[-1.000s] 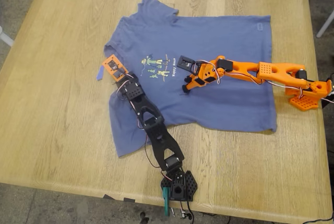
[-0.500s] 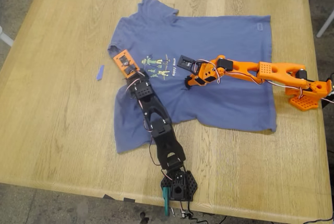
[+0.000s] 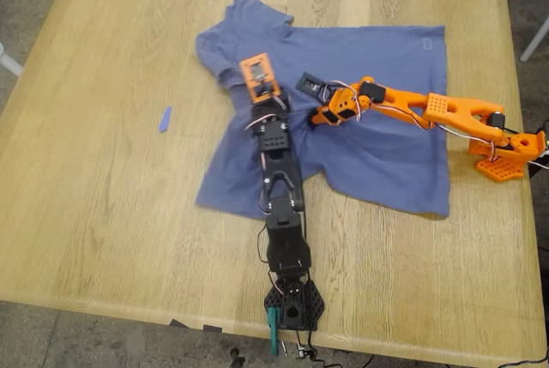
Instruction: Fold a T-shirt
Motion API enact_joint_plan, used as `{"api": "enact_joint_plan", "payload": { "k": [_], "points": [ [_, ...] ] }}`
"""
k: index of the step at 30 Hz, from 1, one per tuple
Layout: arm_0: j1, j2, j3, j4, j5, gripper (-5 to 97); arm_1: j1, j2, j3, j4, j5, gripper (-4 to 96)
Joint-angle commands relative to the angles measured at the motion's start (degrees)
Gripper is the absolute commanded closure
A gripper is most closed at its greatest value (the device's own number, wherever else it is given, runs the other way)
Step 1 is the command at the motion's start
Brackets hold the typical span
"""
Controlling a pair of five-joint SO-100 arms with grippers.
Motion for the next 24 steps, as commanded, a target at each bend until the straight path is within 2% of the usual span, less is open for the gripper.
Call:
{"api": "enact_joint_plan", "payload": {
  "k": [1, 9, 15, 24],
  "points": [
    [5.6, 12.0, -2.1, 1.0, -0.6, 92, 6.8, 0.6, 0.3, -0.4, 0.1, 91.3],
    [17.1, 13.1, -3.1, 2.9, -0.7, 92, 12.9, 0.8, 0.3, -1.1, 0.3, 91.3],
    [29.5, 11.3, -8.1, 6.4, -0.6, 92, 17.8, 0.3, 0.3, -2.1, 0.4, 91.3],
    [44.3, -1.1, -17.4, 10.6, -1.1, 92, 24.7, 1.2, 0.3, -2.7, 0.6, 91.3]
  ]
}}
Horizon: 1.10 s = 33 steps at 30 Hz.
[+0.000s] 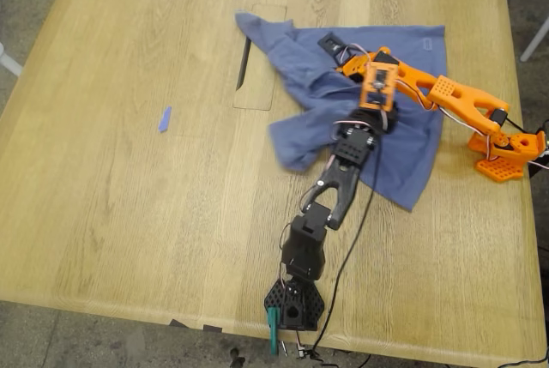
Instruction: Fold a T-shirt
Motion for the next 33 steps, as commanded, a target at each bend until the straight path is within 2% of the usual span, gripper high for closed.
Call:
{"api": "enact_joint_plan", "payload": {
  "k": [1, 5, 11, 15, 21, 25, 30, 33],
  "points": [
    [7.9, -1.8, -9.8, 0.5, -1.1, 92, 6.7, 1.0, 0.3, -0.2, 0.4, 91.3],
    [11.9, -12.7, -17.0, 1.1, -1.8, 92, 7.2, 1.2, 0.3, -0.5, 0.6, 91.3],
    [15.7, -27.7, -30.6, 9.5, -1.9, 92, 6.9, 1.7, 0.3, -0.5, 0.9, 91.3],
    [18.5, -38.4, -46.9, 22.4, -2.3, 92, 6.9, 2.0, 0.3, 0.2, 0.9, 91.3],
    [19.4, -60.2, -83.1, 46.7, -2.5, 92, 7.4, 2.2, 0.3, 0.9, 0.9, 91.3],
    [18.3, -64.3, -89.0, 51.6, -2.3, 91, 7.3, 2.3, 0.3, 1.1, 0.9, 91.3],
    [17.7, -64.8, -88.9, 51.3, -1.5, 75, 6.9, 2.4, 0.2, 1.1, 1.0, 91.3],
    [17.8, -64.6, -88.9, 51.3, -1.8, 57, 6.9, 2.5, 0.2, 1.4, 1.0, 91.3]
  ]
}}
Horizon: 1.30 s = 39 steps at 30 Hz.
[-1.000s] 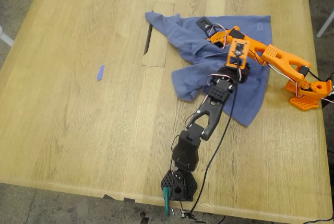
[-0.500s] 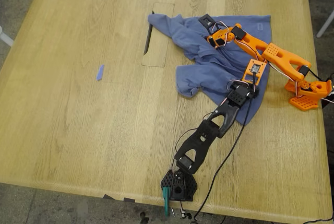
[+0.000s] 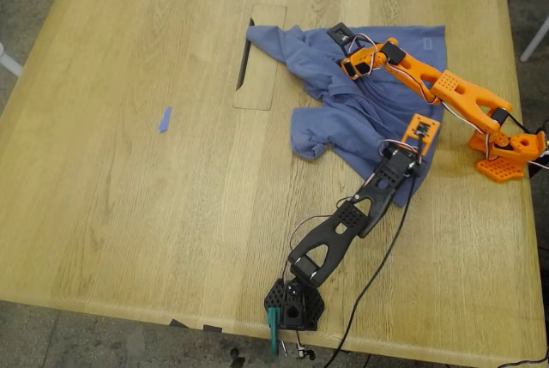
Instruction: Fold a T-shirt
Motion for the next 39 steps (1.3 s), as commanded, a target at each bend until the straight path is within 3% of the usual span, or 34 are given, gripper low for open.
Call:
{"api": "enact_joint_plan", "payload": {
  "k": [1, 7, 12, 24, 39],
  "points": [
    [4.0, 2.5, -4.2, 0.9, -0.4, 51, 4.8, 1.1, 0.2, 0.7, 0.5, 91.3],
    [3.4, 3.3, -4.1, 4.0, -0.7, 27, 5.2, 1.8, 0.2, 1.8, 0.5, 91.3],
    [1.7, 3.6, -4.0, 6.2, -0.1, 21, 5.2, 2.4, 0.2, 2.5, 0.4, 91.3],
    [-4.5, -4.6, -4.1, -3.0, 0.6, 24, 4.7, 3.5, 0.2, 3.2, 0.6, 91.3],
    [-11.0, -12.8, -4.2, -11.2, 3.0, 41, 5.0, 7.3, 0.2, 4.7, 0.5, 91.3]
  ]
}}
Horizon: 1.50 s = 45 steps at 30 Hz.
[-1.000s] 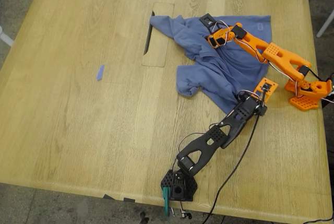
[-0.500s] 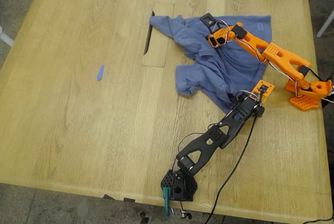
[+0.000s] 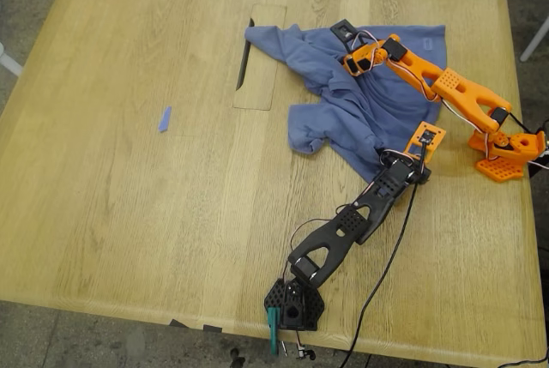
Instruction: Fold a T-shirt
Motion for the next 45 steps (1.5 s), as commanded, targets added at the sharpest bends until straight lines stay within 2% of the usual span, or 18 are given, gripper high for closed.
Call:
{"api": "enact_joint_plan", "payload": {
  "k": [1, 4, 8, 10, 11, 13, 14, 15, 21, 28, 38, 45],
  "points": [
    [-5.0, -1.2, 0.6, -1.5, 1.1, 41, 3.7, 2.6, -0.7, 0.9, 0.4, 91.3],
    [-5.2, -1.5, 0.6, -1.9, 1.6, 40, 3.3, 3.0, -0.7, 0.9, 0.4, 91.3],
    [-5.2, -1.1, 0.6, -1.4, -0.1, 32, 2.7, 3.0, -0.7, 0.9, 0.4, 91.3],
    [-5.2, -1.3, 0.6, -0.9, -0.4, 33, 2.5, 3.0, -0.7, 0.8, 0.4, 91.3],
    [-5.3, -1.6, 0.6, -1.0, 0.0, 38, 2.2, 3.2, -0.7, 0.8, 0.4, 91.3],
    [-5.4, -1.9, 0.6, -1.6, 0.4, 54, 1.8, 3.5, -0.7, 0.9, 0.4, 91.3],
    [-5.4, -2.1, 0.6, -1.8, -1.3, 64, 1.8, 3.8, -0.7, 1.0, 0.4, 91.3],
    [-5.4, -2.4, 0.6, -1.9, -2.4, 70, 1.6, 4.0, -0.7, 1.1, 0.4, 91.3],
    [-6.4, -3.3, 0.6, -3.3, -3.5, 76, 1.1, 5.2, -0.7, 2.2, 0.4, 91.3],
    [-8.8, -3.5, 0.6, -3.8, -4.4, 91, -0.4, 7.2, -0.7, 3.2, 0.4, 91.3],
    [-9.7, -3.3, 0.6, -4.6, -3.9, 92, -2.9, 10.8, -0.7, 4.9, 0.3, 91.3],
    [-12.7, 3.1, 0.6, 3.6, -4.1, 92, -3.3, 14.9, -0.7, 9.8, 0.2, 91.3]
  ]
}}
